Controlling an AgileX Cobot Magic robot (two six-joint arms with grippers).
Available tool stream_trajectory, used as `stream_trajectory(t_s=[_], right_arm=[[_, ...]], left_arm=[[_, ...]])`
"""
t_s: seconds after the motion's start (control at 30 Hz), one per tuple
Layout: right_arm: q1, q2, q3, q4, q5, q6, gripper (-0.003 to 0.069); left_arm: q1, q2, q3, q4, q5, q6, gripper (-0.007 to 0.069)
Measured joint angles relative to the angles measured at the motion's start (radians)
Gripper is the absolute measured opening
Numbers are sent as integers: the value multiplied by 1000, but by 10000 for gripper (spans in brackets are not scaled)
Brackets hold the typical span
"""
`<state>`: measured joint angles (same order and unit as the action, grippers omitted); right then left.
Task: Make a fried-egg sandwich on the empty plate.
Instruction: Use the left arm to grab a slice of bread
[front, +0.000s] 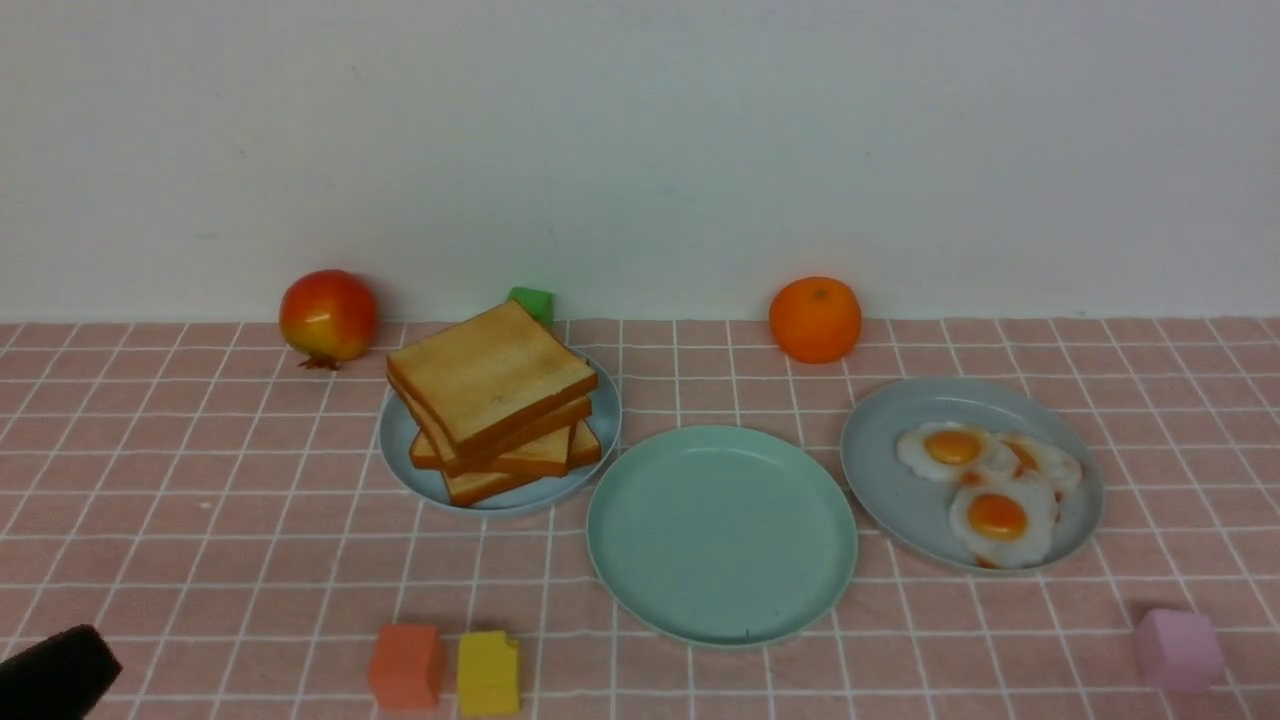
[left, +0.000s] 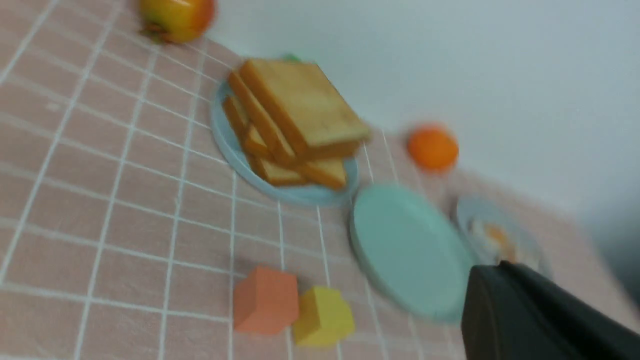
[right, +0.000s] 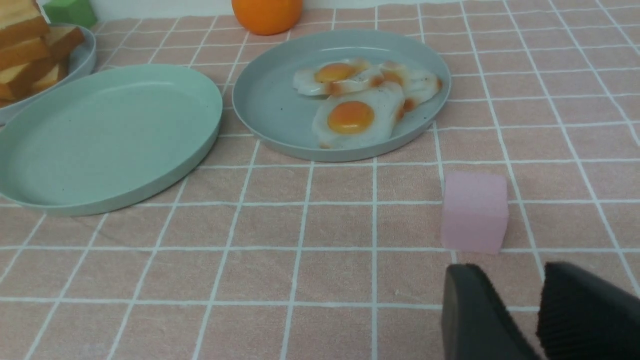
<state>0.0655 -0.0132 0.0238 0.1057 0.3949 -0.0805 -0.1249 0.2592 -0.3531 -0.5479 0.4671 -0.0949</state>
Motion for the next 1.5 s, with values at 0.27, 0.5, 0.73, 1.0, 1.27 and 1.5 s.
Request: stream_trajectory(t_s=[0.27,0.5,0.73,1.0,1.27,1.5], right_arm=[[0,0,0,0,0,0,239],[0,0,0,0,0,0,239],[0,0,0,0,0,0,239],[0,0,0,0,-1,0,239],[0,0,4,219,-205,131,239],[1,2,-51,389,-290,217,224]], left_arm=[[-43,471,-331,5,242,152,13],[-47,873,-549,-8,250,363,13],[-213,1309,-886,132,383,442,13],[-237,1437,-1100,267,451,421,13],[-282,1441,-1111,274,484,432,13],[-298,1449,-1111,351,460,444,13]])
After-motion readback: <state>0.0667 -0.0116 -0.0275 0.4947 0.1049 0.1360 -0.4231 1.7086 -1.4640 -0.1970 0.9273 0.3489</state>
